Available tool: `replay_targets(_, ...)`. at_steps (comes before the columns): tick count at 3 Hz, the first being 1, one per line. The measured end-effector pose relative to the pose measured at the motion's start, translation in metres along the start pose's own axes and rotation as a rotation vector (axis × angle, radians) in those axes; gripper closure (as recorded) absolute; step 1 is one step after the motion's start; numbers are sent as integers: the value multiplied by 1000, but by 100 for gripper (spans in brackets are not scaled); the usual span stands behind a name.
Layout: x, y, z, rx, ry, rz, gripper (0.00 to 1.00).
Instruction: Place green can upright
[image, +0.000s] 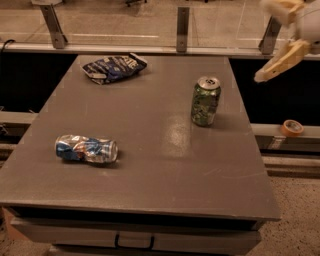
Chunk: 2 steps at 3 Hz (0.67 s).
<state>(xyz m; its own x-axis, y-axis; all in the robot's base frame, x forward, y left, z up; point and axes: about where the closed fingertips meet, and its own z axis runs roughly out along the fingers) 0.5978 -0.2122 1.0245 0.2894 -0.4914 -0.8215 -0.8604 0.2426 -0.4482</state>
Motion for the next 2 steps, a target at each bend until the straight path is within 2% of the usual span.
replay_targets(1, -37, -34, -75, 210, 104, -33, 0)
replay_targets(2, -40, -36, -73, 210, 102, -36, 0)
